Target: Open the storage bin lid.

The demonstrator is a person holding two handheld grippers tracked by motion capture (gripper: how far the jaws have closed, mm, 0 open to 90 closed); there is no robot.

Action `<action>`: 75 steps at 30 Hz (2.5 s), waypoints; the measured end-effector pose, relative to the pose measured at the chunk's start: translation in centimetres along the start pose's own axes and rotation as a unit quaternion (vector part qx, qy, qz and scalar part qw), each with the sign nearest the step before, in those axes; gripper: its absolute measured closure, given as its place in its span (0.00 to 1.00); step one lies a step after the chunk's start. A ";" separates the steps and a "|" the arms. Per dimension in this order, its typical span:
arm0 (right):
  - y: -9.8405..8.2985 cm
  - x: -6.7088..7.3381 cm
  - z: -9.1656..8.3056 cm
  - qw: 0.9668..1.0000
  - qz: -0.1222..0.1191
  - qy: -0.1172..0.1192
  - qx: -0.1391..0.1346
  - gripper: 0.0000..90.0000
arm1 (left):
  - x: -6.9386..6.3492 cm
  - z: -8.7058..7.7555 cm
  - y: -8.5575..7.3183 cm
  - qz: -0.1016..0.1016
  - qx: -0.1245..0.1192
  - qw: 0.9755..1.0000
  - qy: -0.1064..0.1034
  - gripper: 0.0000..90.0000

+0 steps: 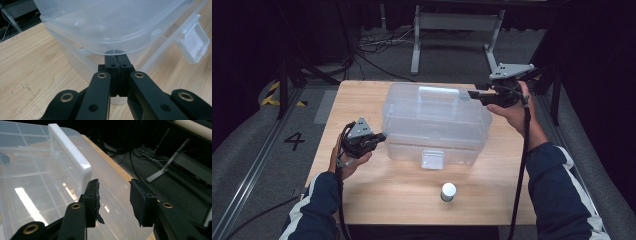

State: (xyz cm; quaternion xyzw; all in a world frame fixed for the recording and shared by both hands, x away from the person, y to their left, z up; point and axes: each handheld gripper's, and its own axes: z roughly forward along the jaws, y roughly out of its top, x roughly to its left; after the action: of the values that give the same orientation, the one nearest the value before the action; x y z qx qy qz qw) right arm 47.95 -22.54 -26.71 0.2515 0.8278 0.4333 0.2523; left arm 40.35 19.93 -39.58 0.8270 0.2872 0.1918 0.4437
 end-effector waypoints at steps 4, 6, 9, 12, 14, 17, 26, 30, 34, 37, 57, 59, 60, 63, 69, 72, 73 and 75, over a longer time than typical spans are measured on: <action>-1.5 -0.9 -1.3 1.000 0.014 -0.010 -0.018 0.64 | 0.0 0.0 0.0 0.001 0.001 1.000 0.001 1.00; -2.0 -1.1 -1.6 1.000 0.017 -0.016 -0.017 0.63 | 0.0 0.0 0.0 0.003 0.002 1.000 0.000 1.00; -3.4 -1.5 -2.1 0.999 0.025 -0.022 -0.018 0.61 | 0.0 0.0 0.1 0.003 0.003 1.000 0.001 1.00; -4.8 -1.9 -2.5 0.999 0.036 -0.025 -0.020 0.58 | 0.0 -0.1 0.1 0.004 0.003 1.000 0.003 1.00; -5.9 -2.0 -2.7 0.999 0.041 -0.026 -0.020 0.56 | -0.1 -0.1 0.2 0.003 0.001 1.000 0.002 1.00; -7.6 -1.8 -2.6 0.999 0.039 -0.026 -0.009 0.54 | 0.0 -0.2 0.2 0.004 -0.001 1.000 0.002 1.00; -12.5 -1.0 -1.9 0.998 0.053 -0.015 0.006 0.53 | -0.1 -0.2 0.3 0.003 0.001 1.000 0.000 1.00; -13.7 -0.6 -1.5 0.999 0.050 -0.005 0.012 0.51 | -0.1 -0.2 0.3 0.002 0.001 1.000 -0.001 1.00; -14.7 0.0 -1.2 0.999 0.050 0.006 0.017 0.49 | 0.0 -0.2 0.4 0.007 0.001 1.000 0.002 1.00; -15.0 0.6 -1.1 0.999 0.048 0.017 0.007 0.49 | -0.1 -0.2 0.4 0.007 0.000 1.000 0.000 1.00; -14.9 1.9 -1.8 0.999 0.023 -0.003 -0.048 0.55 | -0.2 -0.5 0.9 0.016 0.001 1.000 0.009 1.00; -14.8 1.9 -1.9 0.998 0.022 -0.004 -0.055 0.55 | -0.2 -0.2 0.7 0.015 0.008 1.000 0.006 1.00; -14.8 1.9 -1.9 0.998 0.022 -0.004 -0.055 0.55 | -0.2 -0.2 0.7 0.015 0.008 1.000 0.006 1.00; -14.6 2.1 -2.2 0.997 0.016 -0.002 -0.070 0.55 | -0.3 0.3 0.5 0.013 0.017 1.000 0.015 1.00; -13.5 2.4 -2.6 0.996 0.008 -0.003 -0.091 0.59 | -0.2 0.4 0.4 0.009 0.018 1.000 0.011 1.00; -13.0 2.4 -2.7 0.995 0.009 -0.007 -0.103 0.64 | -0.1 0.5 0.3 0.001 0.013 1.000 0.005 1.00; -12.9 2.4 -2.8 0.994 0.012 -0.003 -0.109 0.64 | 0.0 0.5 0.3 0.001 0.011 1.000 0.004 1.00; -12.9 2.3 -2.9 0.994 0.017 -0.003 -0.111 0.65 | 0.0 0.5 0.3 -0.002 0.013 1.000 0.002 1.00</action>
State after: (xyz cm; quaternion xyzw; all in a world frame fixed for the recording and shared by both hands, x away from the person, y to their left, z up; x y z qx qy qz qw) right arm 41.85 -29.17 -36.63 0.2368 0.7696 0.5260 0.2737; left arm 40.70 19.50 -39.62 0.8318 0.2916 0.1887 0.4330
